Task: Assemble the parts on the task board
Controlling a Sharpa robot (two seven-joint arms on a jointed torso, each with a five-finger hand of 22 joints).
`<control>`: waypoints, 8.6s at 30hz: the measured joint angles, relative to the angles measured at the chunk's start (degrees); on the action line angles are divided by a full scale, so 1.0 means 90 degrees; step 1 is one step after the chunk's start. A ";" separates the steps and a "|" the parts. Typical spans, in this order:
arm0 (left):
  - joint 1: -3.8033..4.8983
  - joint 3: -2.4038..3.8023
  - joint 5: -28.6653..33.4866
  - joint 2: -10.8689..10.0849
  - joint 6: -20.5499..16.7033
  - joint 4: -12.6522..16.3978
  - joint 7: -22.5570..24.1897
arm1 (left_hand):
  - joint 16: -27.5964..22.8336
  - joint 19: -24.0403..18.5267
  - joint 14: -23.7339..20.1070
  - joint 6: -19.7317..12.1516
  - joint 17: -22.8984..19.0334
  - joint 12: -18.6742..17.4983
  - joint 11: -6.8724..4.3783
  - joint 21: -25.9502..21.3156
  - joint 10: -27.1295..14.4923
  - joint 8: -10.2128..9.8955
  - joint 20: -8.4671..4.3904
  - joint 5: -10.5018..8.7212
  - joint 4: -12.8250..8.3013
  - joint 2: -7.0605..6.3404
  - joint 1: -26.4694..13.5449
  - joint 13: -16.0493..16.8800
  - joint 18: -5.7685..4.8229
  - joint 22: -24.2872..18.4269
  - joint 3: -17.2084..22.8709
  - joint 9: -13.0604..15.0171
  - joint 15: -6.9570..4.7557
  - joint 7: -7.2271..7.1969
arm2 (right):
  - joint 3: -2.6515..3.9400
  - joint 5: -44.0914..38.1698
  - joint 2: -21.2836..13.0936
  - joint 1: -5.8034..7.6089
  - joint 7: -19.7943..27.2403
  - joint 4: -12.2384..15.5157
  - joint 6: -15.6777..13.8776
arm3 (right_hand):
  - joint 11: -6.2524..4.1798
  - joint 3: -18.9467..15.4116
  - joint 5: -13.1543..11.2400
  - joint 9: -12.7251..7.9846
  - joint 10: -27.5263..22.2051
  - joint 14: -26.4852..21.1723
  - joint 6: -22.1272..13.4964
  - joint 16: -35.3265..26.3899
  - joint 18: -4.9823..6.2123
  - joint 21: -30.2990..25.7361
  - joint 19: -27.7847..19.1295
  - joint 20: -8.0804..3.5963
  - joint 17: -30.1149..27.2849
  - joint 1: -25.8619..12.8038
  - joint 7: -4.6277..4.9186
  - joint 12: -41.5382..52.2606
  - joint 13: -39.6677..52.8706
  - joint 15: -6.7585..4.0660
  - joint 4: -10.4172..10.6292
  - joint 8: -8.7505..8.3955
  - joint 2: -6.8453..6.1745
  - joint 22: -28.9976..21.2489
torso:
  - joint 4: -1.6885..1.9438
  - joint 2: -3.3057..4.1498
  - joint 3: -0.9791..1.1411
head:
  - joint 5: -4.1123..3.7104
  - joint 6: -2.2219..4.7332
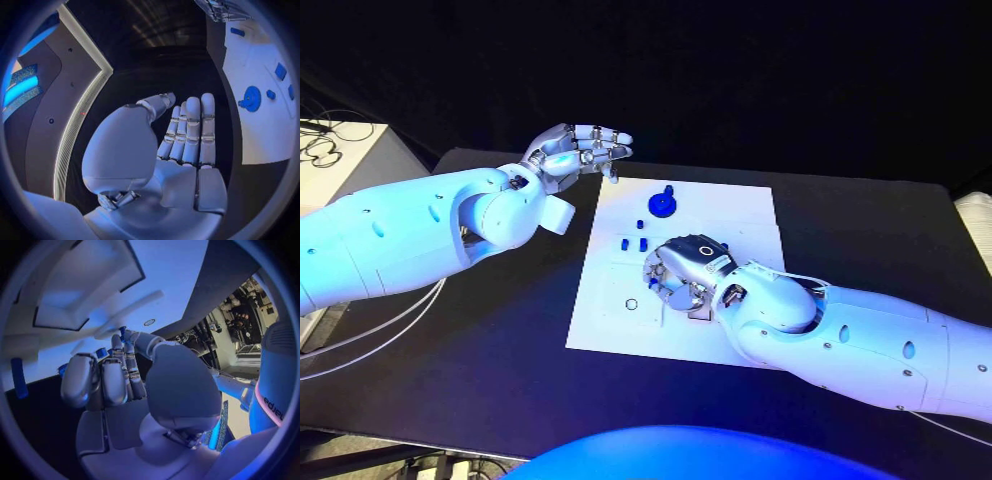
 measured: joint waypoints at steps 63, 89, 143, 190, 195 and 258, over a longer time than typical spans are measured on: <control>0.0000 -0.0001 -0.0003 0.0004 0.0099 -0.0075 -0.0108 | -0.0031 0.0023 0.0000 -0.0046 -0.0012 0.0000 0.0000 0.0000 -0.0046 0.0000 0.0023 0.0000 -0.0018 0.0000 0.0000 -0.0021 0.0000 -0.0006 -0.0017 -0.0008 0.0000 -0.0001 | 0.0233 0.1211 -0.1813 0.0765 0.0439 0.0335 0.0520 | 0.0046 -0.1034 0.0075 -0.0285 -0.1887 -0.0190 -0.0869 0.0167 0.0246 -0.1071 -0.0482 0.0303 -0.1193 0.0189 0.0233 0.1172 -0.0444 0.0307 0.0667 -0.0959 -0.0586 -0.0814 | -0.0019 -0.0004 0.0010 | -0.0225 0.0176; 0.0000 -0.0001 -0.0020 -0.0004 0.0136 -0.0081 -0.0155 | -0.0031 0.0023 -0.0024 -0.0046 -0.0011 0.0027 0.0000 0.0000 -0.0045 0.0000 0.0023 0.0000 -0.0017 0.0000 0.0000 -0.0020 0.0001 -0.0011 -0.0017 -0.0007 0.0024 -0.0001 | 0.0188 0.0735 -0.1290 0.0676 0.0230 -0.0100 0.0697 | -0.0111 -0.0502 -0.0013 -0.0080 -0.0880 -0.0021 -0.0165 0.0478 0.0151 -0.0411 -0.0126 0.0174 -0.0641 0.0144 0.0057 0.1184 -0.0394 0.0180 0.0681 -0.0661 -0.0323 -0.0078 | -0.0015 -0.0005 0.0004 | -0.0204 0.0074; -0.0002 -0.0002 -0.0179 0.0197 0.0119 -0.0228 -0.0262 | -0.0056 0.0022 -0.0024 -0.0046 -0.0016 0.0074 0.0023 -0.0075 -0.0068 0.0058 0.0023 0.0000 0.0056 0.0073 -0.0129 -0.0038 0.0001 -0.0070 -0.0091 -0.0007 0.0023 -0.0001 | 0.0236 0.0334 -0.1428 0.0769 0.0107 0.1264 -0.0382 | 0.0124 0.0099 -0.0888 0.0171 -0.0556 -0.0009 0.0217 0.0527 0.0086 -0.0122 -0.0030 0.0029 -0.0565 0.0326 -0.0054 0.1101 -0.0363 0.0010 0.0022 -0.0391 -0.0183 0.0294 | -0.0016 -0.0060 0.0000 | -0.0220 0.0168; -0.0001 -0.0004 -0.0164 0.0289 0.0084 -0.0226 -0.0275 | -0.0055 0.0046 -0.0024 -0.0069 -0.0015 0.0100 0.0046 -0.0130 -0.0091 0.0058 0.0046 0.0000 0.0117 0.0065 -0.0187 -0.0044 0.0001 -0.0119 -0.0115 -0.0007 0.0023 -0.0024 | 0.0079 0.0350 0.0074 -0.0183 0.0405 0.0440 -0.0252 | 0.0121 0.0135 -0.0877 0.0181 -0.0560 -0.0009 0.0216 0.0522 0.0094 -0.0146 -0.0030 0.0030 -0.0599 0.0326 -0.0054 0.1071 -0.0363 0.0010 -0.0014 -0.0393 -0.0183 0.0241 | -0.0008 -0.0040 0.0001 | 0.0142 -0.0006; -0.0001 -0.0004 -0.0163 0.0290 0.0084 -0.0226 -0.0279 | -0.0055 0.0046 -0.0023 -0.0069 -0.0015 0.0101 0.0046 -0.0130 -0.0091 0.0058 0.0046 0.0000 0.0117 0.0065 -0.0187 -0.0044 0.0001 -0.0119 -0.0115 -0.0007 0.0023 -0.0024 | 0.0078 0.0336 0.0075 -0.0194 0.0403 0.0432 -0.0233 | 0.0121 0.0146 -0.0889 0.0181 -0.0560 -0.0009 0.0216 0.0522 0.0095 -0.0146 -0.0030 0.0030 -0.0599 0.0326 -0.0054 0.1075 -0.0363 0.0010 -0.0024 -0.0393 -0.0183 0.0241 | -0.0008 -0.0040 0.0002 | 0.0151 -0.0023; -0.0001 -0.0004 -0.0160 0.0284 0.0088 -0.0228 -0.0338 | -0.0056 0.0046 -0.0023 -0.0068 -0.0009 0.0100 0.0022 -0.0152 -0.0113 0.0088 0.0046 0.0000 0.0135 0.0065 -0.0187 -0.0049 0.0001 -0.0153 -0.0134 -0.0007 0.0023 -0.0023 | 0.0029 -0.0272 0.0231 -0.0183 0.0242 0.0330 0.0074 | 0.0144 0.0197 -0.0685 0.0195 -0.0536 -0.0009 0.0234 0.0497 0.0097 -0.0171 -0.0053 0.0007 -0.0614 0.0314 -0.0030 0.1018 -0.0358 0.0011 -0.0094 -0.0431 -0.0136 0.0231 | -0.0007 -0.0046 -0.0002 | 0.0122 -0.0101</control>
